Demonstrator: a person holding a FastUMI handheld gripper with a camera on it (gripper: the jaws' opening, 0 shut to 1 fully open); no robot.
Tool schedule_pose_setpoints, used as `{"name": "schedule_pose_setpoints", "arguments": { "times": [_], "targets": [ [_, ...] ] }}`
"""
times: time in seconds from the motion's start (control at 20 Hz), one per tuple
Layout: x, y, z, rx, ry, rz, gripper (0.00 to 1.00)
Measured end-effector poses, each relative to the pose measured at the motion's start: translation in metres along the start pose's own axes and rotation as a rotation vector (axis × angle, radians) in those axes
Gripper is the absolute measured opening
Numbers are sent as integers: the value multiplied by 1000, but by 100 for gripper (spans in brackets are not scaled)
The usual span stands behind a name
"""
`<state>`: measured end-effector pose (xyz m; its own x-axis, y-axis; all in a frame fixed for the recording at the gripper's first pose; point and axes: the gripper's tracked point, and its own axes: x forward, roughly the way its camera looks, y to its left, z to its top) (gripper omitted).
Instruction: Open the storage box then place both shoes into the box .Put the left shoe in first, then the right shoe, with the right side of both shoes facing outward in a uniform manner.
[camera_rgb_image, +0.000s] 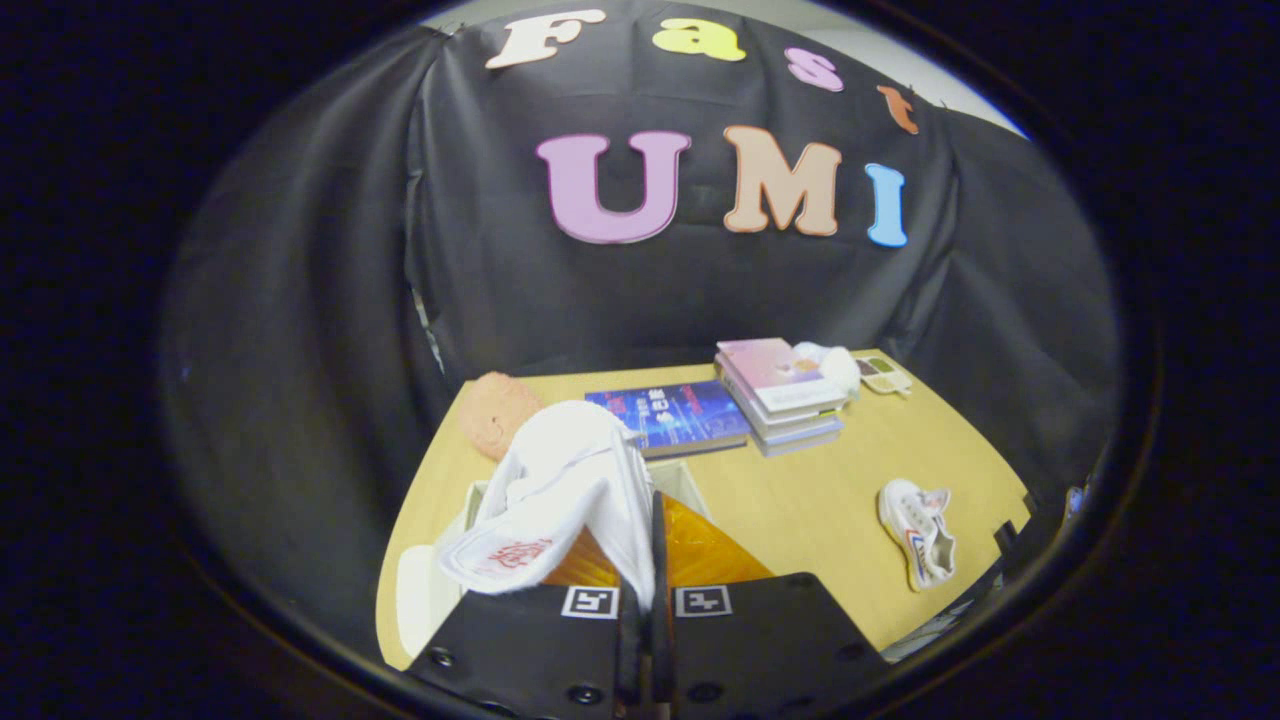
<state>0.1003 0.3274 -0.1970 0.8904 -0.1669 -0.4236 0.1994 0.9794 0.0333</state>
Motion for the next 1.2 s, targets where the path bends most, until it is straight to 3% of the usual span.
{"name": "schedule_pose_setpoints", "arguments": {
  "times": [0.45,0.6,0.85,1.0,1.1,1.2],
  "targets": [
    [30,24,-50,-72,166,15,13],
    [34,40,-68,-53,257,83,23],
    [24,51,-90,-41,360,189,29],
    [13,72,-62,49,282,304,71],
    [1,71,-37,98,229,333,99],
    [-7,56,-20,116,196,335,100]
  ]
}}
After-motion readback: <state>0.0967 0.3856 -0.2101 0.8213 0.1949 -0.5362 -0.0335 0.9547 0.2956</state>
